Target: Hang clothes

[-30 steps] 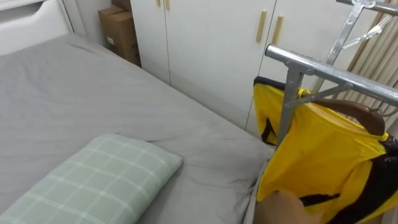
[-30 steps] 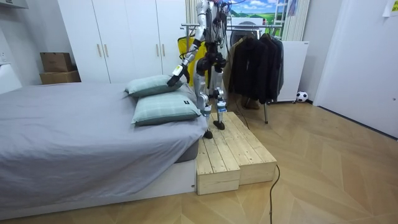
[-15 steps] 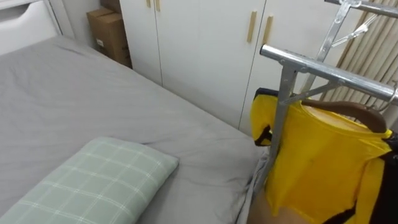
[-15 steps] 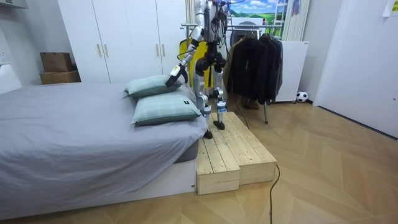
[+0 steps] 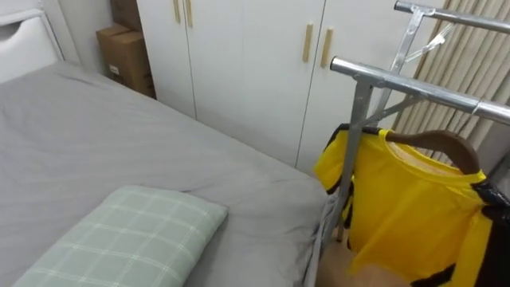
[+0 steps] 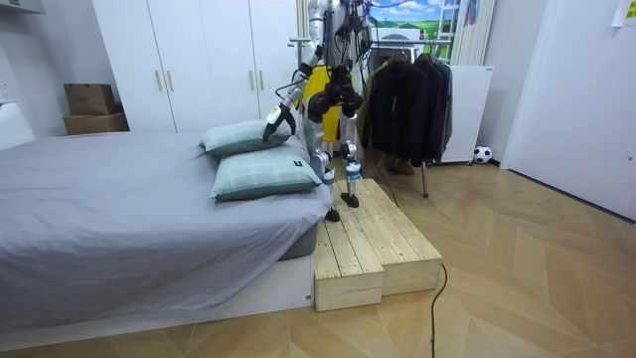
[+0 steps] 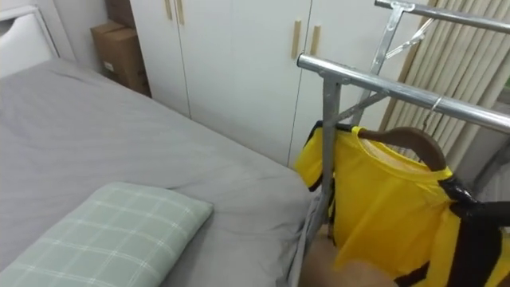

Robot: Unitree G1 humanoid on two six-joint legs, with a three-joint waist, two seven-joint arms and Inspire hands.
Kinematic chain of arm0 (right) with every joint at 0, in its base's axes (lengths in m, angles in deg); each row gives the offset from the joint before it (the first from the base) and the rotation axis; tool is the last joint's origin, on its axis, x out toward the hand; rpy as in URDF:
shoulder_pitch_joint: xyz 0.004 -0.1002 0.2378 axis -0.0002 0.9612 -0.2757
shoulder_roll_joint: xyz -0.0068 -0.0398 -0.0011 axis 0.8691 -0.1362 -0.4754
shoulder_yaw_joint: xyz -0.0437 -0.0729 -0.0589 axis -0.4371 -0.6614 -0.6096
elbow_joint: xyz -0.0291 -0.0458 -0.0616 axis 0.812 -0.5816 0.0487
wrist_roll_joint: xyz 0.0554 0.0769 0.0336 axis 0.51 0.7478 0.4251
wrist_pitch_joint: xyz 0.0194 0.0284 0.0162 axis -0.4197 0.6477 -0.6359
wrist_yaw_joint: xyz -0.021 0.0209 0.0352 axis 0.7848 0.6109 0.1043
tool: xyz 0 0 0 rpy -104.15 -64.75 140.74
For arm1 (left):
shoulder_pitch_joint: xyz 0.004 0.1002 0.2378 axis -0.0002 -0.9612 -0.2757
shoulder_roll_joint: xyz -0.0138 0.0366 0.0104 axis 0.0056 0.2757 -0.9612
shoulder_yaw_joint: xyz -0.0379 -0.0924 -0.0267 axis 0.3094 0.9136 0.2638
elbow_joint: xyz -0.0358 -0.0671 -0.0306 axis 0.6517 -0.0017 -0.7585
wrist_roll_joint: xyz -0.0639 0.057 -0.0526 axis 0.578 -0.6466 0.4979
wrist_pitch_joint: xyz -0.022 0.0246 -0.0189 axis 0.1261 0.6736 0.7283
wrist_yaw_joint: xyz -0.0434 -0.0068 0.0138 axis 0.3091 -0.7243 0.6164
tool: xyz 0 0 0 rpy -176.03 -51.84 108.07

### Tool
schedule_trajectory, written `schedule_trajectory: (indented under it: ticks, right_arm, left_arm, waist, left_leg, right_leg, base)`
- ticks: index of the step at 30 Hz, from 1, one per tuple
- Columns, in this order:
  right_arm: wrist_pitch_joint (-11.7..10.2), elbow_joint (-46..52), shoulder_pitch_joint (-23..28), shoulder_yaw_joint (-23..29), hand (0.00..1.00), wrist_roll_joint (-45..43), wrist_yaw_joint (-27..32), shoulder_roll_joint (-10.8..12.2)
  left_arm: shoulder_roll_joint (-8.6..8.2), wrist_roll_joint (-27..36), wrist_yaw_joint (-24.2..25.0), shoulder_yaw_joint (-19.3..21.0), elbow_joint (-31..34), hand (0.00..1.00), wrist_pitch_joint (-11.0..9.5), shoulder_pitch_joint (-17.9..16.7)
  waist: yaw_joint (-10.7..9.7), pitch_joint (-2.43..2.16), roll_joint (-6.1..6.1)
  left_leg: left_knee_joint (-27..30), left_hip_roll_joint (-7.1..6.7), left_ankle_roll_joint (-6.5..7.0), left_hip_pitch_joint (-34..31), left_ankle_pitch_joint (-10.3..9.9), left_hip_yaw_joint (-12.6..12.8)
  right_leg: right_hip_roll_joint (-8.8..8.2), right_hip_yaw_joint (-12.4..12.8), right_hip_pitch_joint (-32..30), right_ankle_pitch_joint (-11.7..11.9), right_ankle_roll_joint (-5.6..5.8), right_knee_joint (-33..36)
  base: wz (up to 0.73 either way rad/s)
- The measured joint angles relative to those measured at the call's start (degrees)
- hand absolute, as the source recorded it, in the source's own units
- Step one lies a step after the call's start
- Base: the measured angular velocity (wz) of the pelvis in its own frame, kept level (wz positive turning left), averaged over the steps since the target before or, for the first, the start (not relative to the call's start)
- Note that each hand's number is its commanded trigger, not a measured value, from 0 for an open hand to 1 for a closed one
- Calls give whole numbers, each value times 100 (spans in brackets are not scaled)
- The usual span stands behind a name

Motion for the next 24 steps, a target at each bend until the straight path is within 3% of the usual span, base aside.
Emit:
schedule_trajectory:
  ticks: [3, 7, 10, 16, 19, 24]
  right_arm:
    - [0, 667, 433, 12, 0, -111, 41, 39]
    - [-2, 1218, 850, 258, 0, -167, 228, 433]
    - [-2, 1326, 978, 306, 0, -68, 276, 532]
    - [-18, 1614, 1171, 826, 0, -120, 477, 843]
    - [-17, 1799, 1505, 928, 0, -141, 611, 1001]
    - [-16, 1964, 2115, 930, 0, -143, 606, 1196]
  left_arm:
    - [14, 95, -4, 3, 5, 0, 42, -1]
    - [14, 229, -124, 106, 7, 0, 89, -33]
    - [2, 383, -237, 185, 4, 0, 130, -63]
    - [-53, 448, -340, 342, 6, 0, 377, -127]
    - [-40, 465, -442, 472, 6, 0, 516, -134]
    - [-56, 847, -576, 452, 7, 0, 580, -178]
  waist:
    - [-49, -5, -13]
    - [-191, 5, -116]
    - [-216, 5, -167]
    - [-358, -7, -153]
    - [-480, -27, -139]
    - [-567, -16, -122]
  left_leg:
    - [97, -39, 67, 14, -42, 89]
    - [73, 3, 115, 61, -34, 338]
    - [19, 26, 118, 125, -36, 528]
    - [-245, 34, 88, 181, 53, 823]
    - [-310, 56, 48, 181, 78, 836]
    - [-457, 59, -5, 212, 123, 902]
  right_leg:
    - [-3, 144, -17, 69, 20, -8]
    - [5, 319, -80, 203, 29, -48]
    - [37, 332, -112, 283, 17, -90]
    - [225, 526, -127, 581, -7, -497]
    - [292, 575, -125, 617, -17, -598]
    - [341, 613, -197, 615, -17, -614]
  base:
    - [-26]
    - [-24]
    - [-32]
    - [-29]
    - [-13]
    - [-7]
